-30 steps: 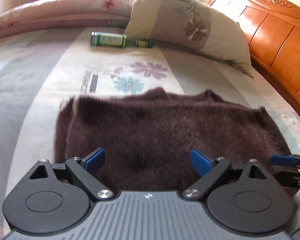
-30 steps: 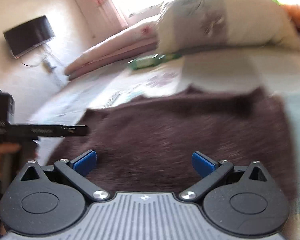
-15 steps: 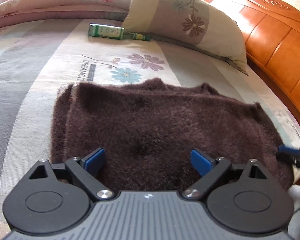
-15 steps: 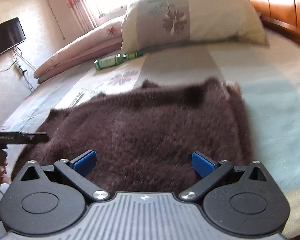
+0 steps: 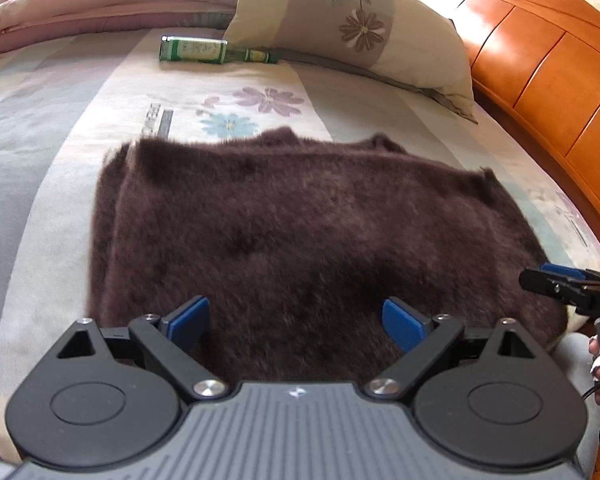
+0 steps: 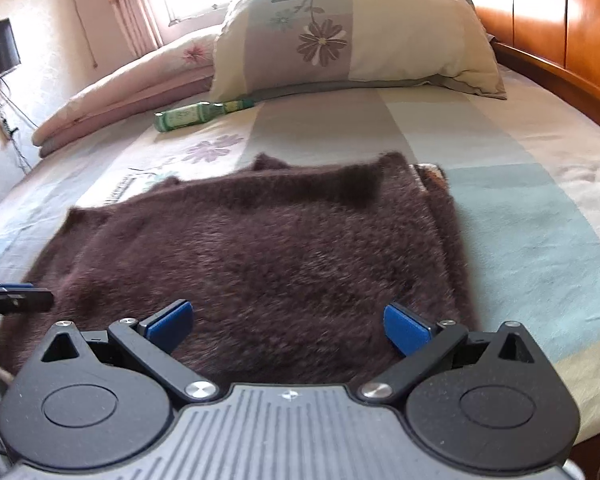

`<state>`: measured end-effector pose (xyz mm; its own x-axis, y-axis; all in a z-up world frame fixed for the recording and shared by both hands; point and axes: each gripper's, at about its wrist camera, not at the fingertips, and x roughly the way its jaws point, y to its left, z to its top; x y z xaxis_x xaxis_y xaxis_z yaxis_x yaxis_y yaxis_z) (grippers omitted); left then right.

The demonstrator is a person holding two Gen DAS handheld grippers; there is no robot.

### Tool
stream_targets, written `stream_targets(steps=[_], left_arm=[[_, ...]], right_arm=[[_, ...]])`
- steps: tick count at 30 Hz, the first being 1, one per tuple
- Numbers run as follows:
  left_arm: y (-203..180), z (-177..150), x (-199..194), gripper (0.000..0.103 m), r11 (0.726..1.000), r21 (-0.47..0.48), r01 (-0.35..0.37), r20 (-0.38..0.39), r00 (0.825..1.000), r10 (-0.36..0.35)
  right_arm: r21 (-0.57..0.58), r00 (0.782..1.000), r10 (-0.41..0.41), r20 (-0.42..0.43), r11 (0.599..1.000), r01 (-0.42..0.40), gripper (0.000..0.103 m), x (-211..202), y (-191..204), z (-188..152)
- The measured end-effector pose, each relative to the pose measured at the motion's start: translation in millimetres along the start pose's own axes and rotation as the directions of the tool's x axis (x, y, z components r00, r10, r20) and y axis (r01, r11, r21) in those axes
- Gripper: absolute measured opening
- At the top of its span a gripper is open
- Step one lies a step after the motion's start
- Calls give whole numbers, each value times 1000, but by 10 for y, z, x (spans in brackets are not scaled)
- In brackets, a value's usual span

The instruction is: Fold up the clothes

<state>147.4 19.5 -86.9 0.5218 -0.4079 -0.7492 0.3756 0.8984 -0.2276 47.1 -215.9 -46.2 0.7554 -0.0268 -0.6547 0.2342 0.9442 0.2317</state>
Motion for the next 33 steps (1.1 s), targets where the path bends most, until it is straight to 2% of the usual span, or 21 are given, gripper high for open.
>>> stream_targets(steps=[3,6,10,14,16,19,22,24,27,31,33], left_arm=[[-21,-172,11,94,1000,-4,7,-45,999,-7],[-105,-326,-73,94,1000,23,-14,-60,998,16],[-277,-422,-286,94,997,64,34,-37,999,-32],[-441,-412,-264,95,989,124,76,-27,997,-73],[-468,-407,-159,95,988,117,105,-53,994,-99],[-404,-435,-73,95,992,55,113,-78,991,-109],[-302,-390,-188,95,988,16,154,-32,988,-154],[-238,-326,-281,95,988,15,152,15,988,-152],[-143,-275,-298,95,990,-2,138,40,990,-138],[-37,-311,-191,95,989,-47,143,18,990,-142],[-23,-328,-142,95,989,-41,142,1,990,-142]], right_arm=[[10,1000,22,6,1000,-22,103,-91,44,-35],[20,998,59,16,998,-60,103,-184,87,-75],[6,995,96,41,995,-96,103,-350,165,-170],[-14,992,112,55,994,-111,103,-513,238,-272],[-28,993,101,55,995,-100,103,-580,256,-313],[-36,996,74,47,997,-72,103,-637,251,-358],[-42,999,43,23,998,-42,103,-638,245,-386],[-40,999,31,11,999,-30,103,-615,265,-399],[-44,1000,8,8,999,-7,103,-539,334,-385],[-117,999,-48,24,992,51,103,-384,486,-329],[-155,997,-72,20,985,74,103,-267,553,-312]])
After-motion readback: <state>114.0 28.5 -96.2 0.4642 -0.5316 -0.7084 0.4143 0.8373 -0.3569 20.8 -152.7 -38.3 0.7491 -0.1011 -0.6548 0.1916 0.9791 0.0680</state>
